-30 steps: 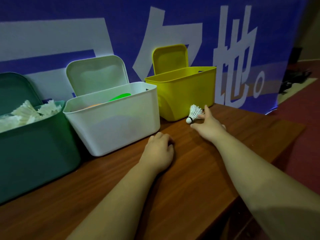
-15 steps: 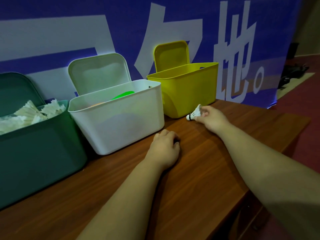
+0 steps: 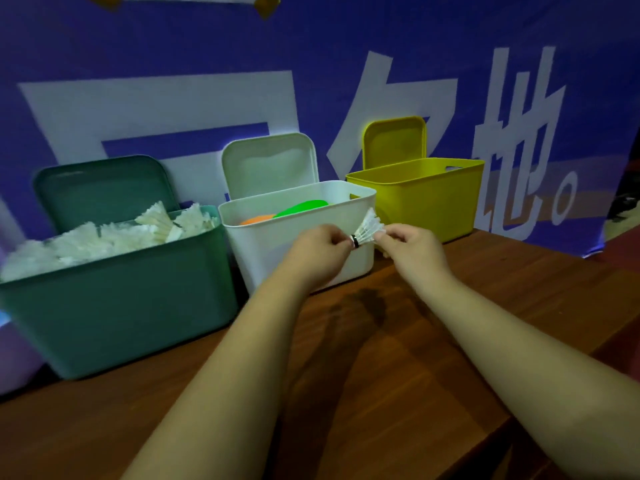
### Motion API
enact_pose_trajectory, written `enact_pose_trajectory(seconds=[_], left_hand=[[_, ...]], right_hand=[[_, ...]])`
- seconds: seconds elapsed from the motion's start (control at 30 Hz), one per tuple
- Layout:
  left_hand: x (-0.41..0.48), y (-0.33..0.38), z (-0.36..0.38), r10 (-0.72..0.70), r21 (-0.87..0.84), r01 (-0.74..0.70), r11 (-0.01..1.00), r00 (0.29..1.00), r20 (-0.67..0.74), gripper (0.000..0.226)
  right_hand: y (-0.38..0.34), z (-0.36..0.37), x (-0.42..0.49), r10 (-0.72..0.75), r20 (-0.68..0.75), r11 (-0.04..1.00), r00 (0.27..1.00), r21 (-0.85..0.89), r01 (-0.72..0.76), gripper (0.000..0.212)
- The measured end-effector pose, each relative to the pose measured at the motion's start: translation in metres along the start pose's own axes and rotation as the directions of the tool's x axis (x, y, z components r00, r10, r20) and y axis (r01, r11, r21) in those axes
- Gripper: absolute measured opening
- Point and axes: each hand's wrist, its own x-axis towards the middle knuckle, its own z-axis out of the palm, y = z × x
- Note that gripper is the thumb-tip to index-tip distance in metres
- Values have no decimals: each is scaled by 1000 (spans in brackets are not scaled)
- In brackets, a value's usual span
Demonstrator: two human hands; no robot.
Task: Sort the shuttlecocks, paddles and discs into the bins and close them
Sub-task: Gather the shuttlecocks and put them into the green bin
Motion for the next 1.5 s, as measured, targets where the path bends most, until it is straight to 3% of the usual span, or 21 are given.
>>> enact_pose_trajectory(seconds=[0.1,0.23,0.3,0.43,0.57,0.67,0.7,0.97,1.27,1.5], left_hand=[[-24,-4,-68,22,29,-20,999,996,-83,18],[-68,-35,-153,22,260,50,964,963,-268,20],[-86,-59,-187,-2,333,121,935,942,-336,21],[-101,-109,-229,-77,387,267,883,893,-443,24],[-99,-133,-237,-119,393,280,876,915,-386,25],[-96,-143,-236,-121,360,262,895,922,-368,26],[-95,-145,-236,-124,356,258,898,925,-358,26],[-92,-149,-231,-150,351,248,903,947,-284,26],[-112,-128,-232,-137,370,231,900,955,-263,32],[-169,-85,-218,-142,297,202,933,967,-213,22]], right_hand=[[-54,35,-13,-79,16,995,997,69,77,23],[-118,81,-30,-206,78,960,975,211,185,12],[-144,102,-38,-271,106,946,957,214,245,21],[-189,143,-35,-384,59,916,921,147,373,19],[-211,189,-12,-398,60,917,915,38,397,27],[-206,218,-4,-283,348,848,894,-344,403,41],[-201,223,-4,-248,393,825,886,-393,405,41],[-177,216,-22,-380,293,879,878,-182,441,26],[-187,146,-43,-307,336,898,891,-207,387,31],[-218,78,-83,-311,397,888,863,-202,413,26]])
